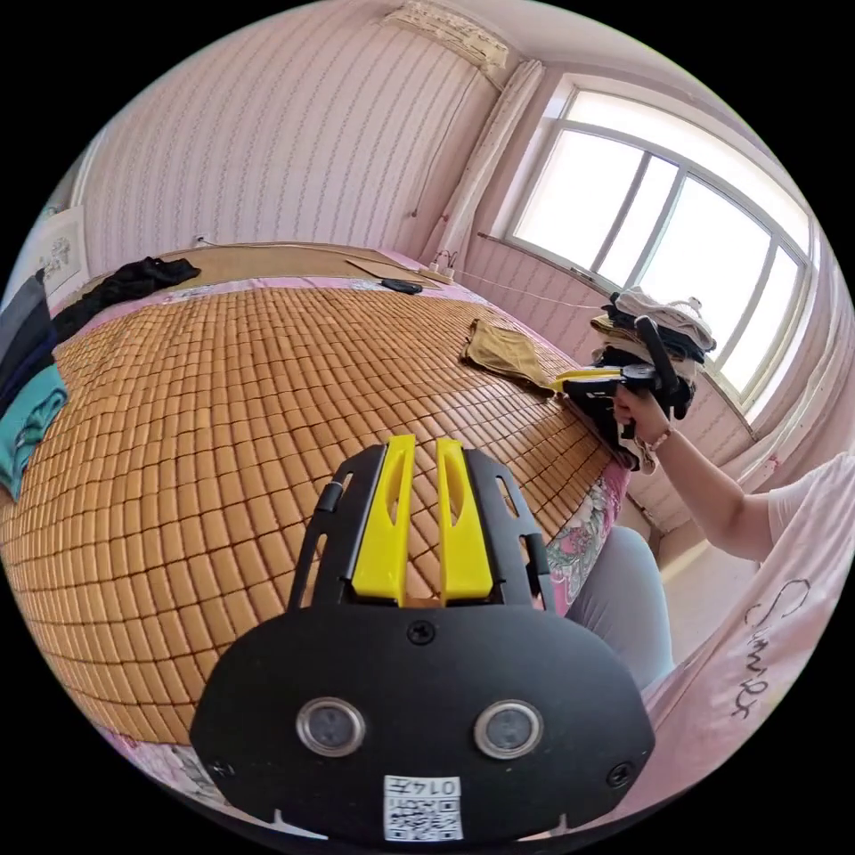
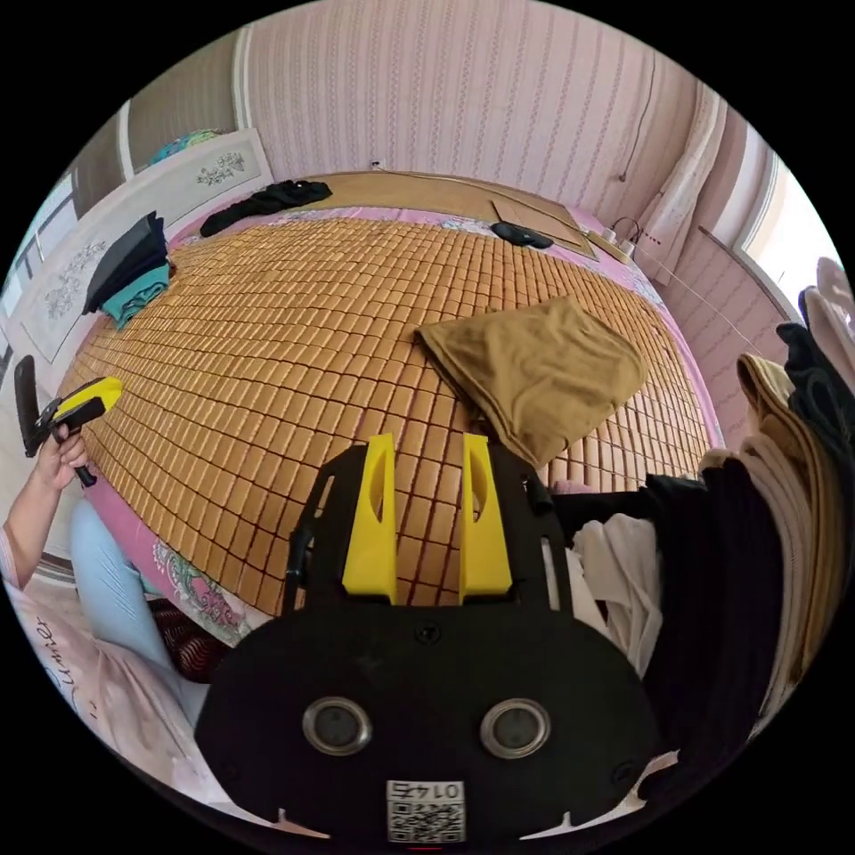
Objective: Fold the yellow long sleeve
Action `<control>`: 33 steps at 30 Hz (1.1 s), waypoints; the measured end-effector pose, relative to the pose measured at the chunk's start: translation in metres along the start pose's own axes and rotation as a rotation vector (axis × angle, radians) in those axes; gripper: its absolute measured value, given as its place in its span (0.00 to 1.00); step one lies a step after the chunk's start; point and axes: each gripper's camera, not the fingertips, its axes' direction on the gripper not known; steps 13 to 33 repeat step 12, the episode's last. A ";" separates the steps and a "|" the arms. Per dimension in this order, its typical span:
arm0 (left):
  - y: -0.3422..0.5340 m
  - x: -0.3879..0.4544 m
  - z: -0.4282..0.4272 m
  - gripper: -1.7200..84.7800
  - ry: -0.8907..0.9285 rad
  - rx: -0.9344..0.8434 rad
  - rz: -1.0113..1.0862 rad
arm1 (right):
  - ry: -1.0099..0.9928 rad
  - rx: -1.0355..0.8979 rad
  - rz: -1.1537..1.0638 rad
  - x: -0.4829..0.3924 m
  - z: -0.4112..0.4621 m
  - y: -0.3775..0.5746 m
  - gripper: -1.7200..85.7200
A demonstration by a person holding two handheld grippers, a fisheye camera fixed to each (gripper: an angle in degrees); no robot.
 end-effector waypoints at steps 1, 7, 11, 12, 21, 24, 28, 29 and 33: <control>0.023 -0.022 -0.026 0.08 -0.080 0.016 -0.049 | -0.010 0.009 -0.041 -0.013 -0.001 -0.002 0.15; 0.110 -0.136 -0.152 0.09 -0.352 0.056 -0.240 | -0.195 0.041 -0.358 -0.153 0.014 -0.052 0.20; 0.131 -0.200 -0.216 0.10 -0.481 0.128 -0.294 | -0.220 0.143 -0.556 -0.267 0.019 -0.108 0.17; 0.130 -0.221 -0.232 0.10 -0.510 0.143 -0.298 | -0.224 0.182 -0.617 -0.300 0.019 -0.125 0.15; 0.130 -0.221 -0.232 0.10 -0.510 0.143 -0.298 | -0.224 0.182 -0.617 -0.300 0.019 -0.125 0.15; 0.130 -0.221 -0.232 0.10 -0.510 0.143 -0.298 | -0.224 0.182 -0.617 -0.300 0.019 -0.125 0.15; 0.130 -0.221 -0.232 0.10 -0.510 0.143 -0.298 | -0.224 0.182 -0.617 -0.300 0.019 -0.125 0.15; 0.130 -0.221 -0.232 0.10 -0.510 0.143 -0.298 | -0.224 0.182 -0.617 -0.300 0.019 -0.125 0.15; 0.130 -0.221 -0.232 0.10 -0.510 0.143 -0.298 | -0.224 0.182 -0.617 -0.300 0.019 -0.125 0.15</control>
